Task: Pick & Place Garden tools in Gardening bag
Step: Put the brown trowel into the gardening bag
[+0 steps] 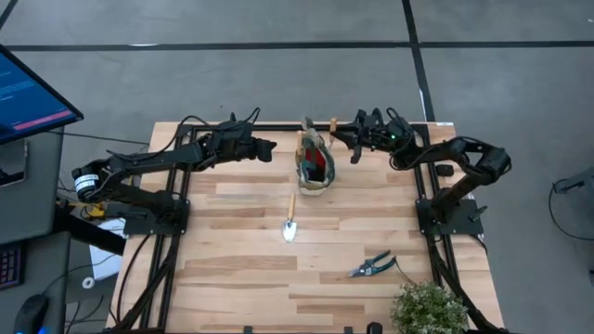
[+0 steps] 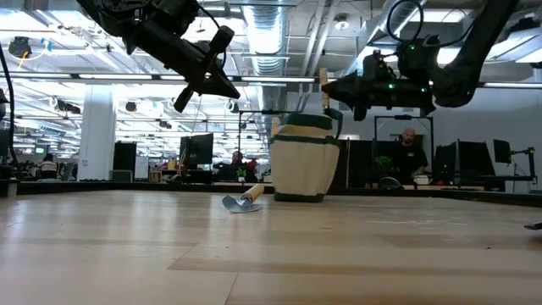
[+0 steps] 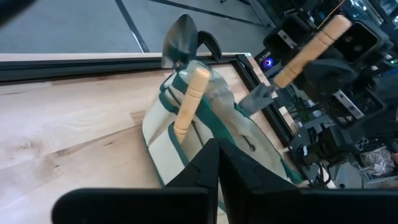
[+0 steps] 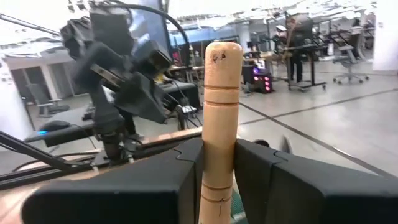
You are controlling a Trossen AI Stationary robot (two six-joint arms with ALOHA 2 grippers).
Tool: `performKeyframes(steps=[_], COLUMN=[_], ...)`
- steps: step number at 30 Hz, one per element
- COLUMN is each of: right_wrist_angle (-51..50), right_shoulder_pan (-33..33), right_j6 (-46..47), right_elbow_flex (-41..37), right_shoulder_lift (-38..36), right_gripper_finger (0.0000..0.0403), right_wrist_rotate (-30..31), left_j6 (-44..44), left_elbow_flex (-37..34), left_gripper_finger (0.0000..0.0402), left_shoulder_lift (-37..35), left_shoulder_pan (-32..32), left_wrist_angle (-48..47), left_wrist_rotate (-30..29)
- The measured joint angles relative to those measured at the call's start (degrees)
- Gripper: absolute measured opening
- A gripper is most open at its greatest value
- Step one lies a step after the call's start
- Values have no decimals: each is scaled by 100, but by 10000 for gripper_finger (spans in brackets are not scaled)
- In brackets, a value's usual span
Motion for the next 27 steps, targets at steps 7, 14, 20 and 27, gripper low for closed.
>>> performKeyframes(steps=[7,14,20,27], right_wrist_angle=[44,-223,375,-301], right_shoulder_pan=[169,202,71,-183], right_j6=[50,-105,192,-32], right_elbow_flex=[204,232,232,234], right_shoulder_lift=[0,109,-54,-265], right_gripper_finger=[56,56,56,56], right_wrist_rotate=[-134,-157,-541,-590], left_j6=[0,0,0,0], left_elbow_flex=[0,0,0,0], left_gripper_finger=[8,8,8,8], left_shoulder_lift=[0,0,0,0], left_shoulder_pan=[0,0,0,0], left_wrist_angle=[0,-2,-4,-7], left_wrist_rotate=[-11,-13,-13,-13])
